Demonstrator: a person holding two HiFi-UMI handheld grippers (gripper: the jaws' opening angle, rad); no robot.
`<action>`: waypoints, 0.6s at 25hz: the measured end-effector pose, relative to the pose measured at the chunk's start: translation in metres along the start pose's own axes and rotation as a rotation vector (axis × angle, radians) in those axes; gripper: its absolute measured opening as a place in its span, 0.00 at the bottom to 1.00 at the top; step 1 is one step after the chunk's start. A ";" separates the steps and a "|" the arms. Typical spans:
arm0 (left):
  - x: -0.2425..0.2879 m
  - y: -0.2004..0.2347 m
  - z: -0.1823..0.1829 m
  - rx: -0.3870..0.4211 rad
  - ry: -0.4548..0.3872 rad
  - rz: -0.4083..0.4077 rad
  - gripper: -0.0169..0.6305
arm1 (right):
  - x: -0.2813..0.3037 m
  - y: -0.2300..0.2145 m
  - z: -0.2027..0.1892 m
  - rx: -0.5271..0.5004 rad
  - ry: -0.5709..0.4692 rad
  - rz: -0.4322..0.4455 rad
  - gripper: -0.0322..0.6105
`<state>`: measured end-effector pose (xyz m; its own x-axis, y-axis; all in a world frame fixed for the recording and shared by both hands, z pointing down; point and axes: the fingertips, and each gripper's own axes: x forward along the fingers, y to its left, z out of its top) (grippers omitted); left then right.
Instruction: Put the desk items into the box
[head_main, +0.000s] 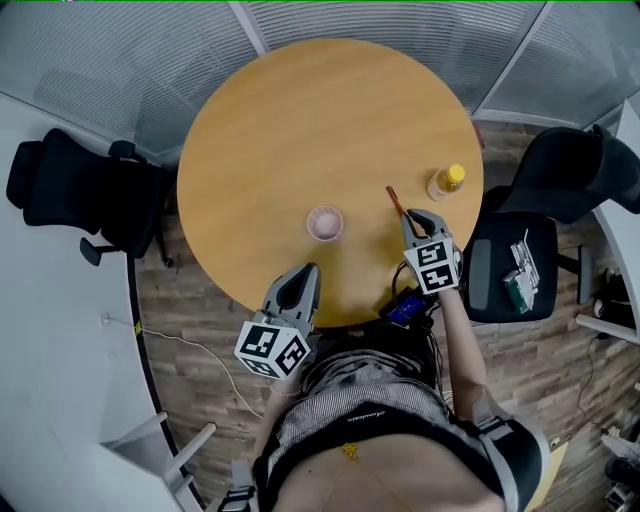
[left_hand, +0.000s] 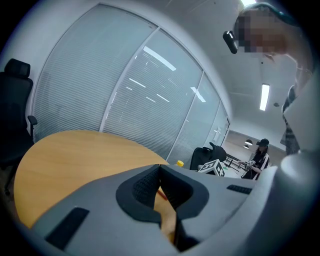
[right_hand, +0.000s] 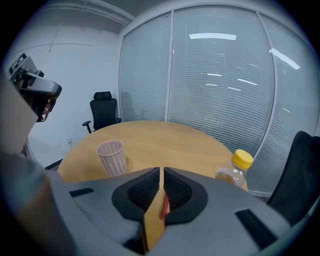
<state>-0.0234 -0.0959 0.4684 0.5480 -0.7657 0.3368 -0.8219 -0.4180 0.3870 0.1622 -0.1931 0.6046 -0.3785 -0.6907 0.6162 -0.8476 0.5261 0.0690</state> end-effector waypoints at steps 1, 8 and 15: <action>0.000 0.000 -0.002 -0.002 0.004 0.001 0.05 | 0.003 0.000 -0.004 -0.004 0.012 0.008 0.10; -0.003 0.001 -0.011 -0.017 0.024 0.010 0.05 | 0.027 0.000 -0.039 0.009 0.099 0.061 0.10; -0.001 0.001 -0.018 -0.031 0.047 0.015 0.05 | 0.049 -0.004 -0.073 0.065 0.178 0.094 0.23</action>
<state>-0.0219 -0.0868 0.4845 0.5431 -0.7476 0.3823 -0.8251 -0.3910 0.4078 0.1742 -0.1927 0.6915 -0.3901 -0.5383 0.7470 -0.8360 0.5471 -0.0423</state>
